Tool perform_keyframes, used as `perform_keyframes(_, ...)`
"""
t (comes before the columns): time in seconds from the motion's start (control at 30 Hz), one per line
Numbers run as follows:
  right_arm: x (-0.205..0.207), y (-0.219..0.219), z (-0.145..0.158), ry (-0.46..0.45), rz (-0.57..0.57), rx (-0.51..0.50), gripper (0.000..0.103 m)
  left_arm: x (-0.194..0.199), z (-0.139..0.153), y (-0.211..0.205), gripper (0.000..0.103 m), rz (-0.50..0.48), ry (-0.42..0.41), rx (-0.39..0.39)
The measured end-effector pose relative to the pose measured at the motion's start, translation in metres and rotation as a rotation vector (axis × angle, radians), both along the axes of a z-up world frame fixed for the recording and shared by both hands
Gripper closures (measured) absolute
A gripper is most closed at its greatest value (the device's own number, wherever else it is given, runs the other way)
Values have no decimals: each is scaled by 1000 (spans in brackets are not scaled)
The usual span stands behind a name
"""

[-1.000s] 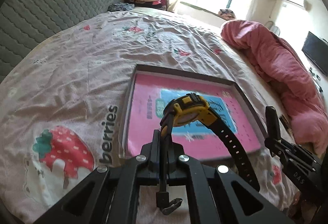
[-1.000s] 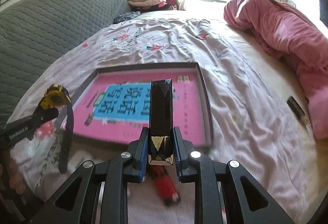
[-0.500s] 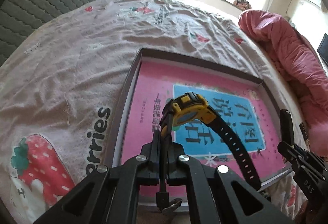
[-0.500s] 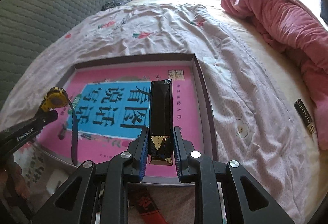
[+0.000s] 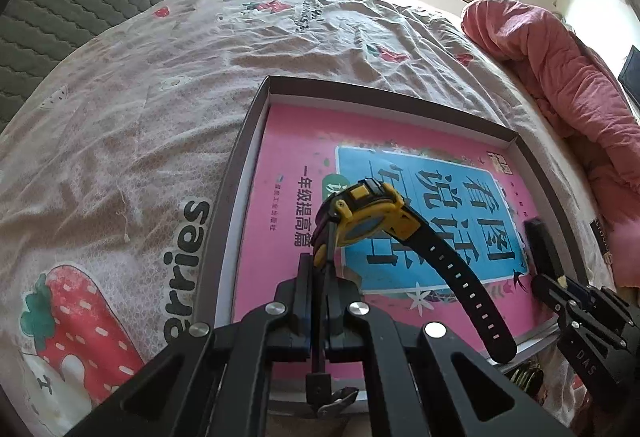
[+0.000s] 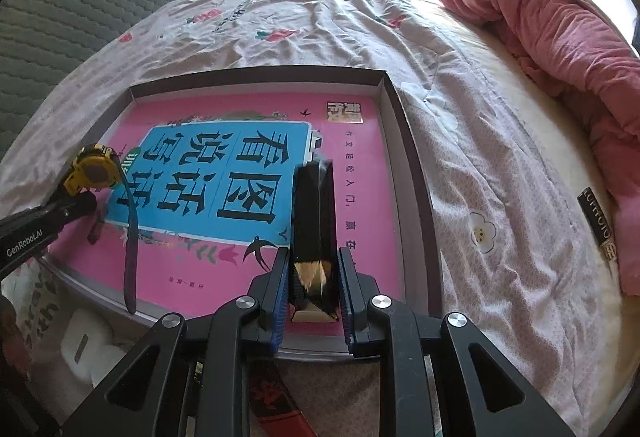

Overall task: Organize rigid objects
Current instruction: 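Carry the watch into the grey box with the left tool while the right tool places the lipstick there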

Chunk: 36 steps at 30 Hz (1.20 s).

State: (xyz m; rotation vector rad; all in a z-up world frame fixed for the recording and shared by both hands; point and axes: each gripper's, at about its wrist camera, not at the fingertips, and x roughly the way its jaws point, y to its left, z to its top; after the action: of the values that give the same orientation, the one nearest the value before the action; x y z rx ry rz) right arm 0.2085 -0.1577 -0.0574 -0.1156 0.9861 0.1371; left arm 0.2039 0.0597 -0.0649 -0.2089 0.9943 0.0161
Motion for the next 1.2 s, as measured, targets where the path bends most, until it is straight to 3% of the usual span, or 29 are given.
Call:
perform_keyframes(0.43, 0, -3, 0, -10, -23, 9, 81, 0, 0, -1, 100, -5, -7, 42)
perform_keyframes(0.6, -1, -5, 1, -19, -33, 9, 76, 1, 0, -2, 99, -8, -7, 61)
perform_keyframes(0.87, -3, -2, 2, -27, -33, -2, 73, 3, 1, 1, 98, -1, -2, 43)
perform_keyframes(0.97, -5, -1, 4, -39, -35, -20, 62, 3, 1, 1, 98, 5, -2, 44)
perform_keyframes(1.2, -7, -2, 10, -55, -48, -28, 50, 2, 3, 8, 98, 23, -4, 27)
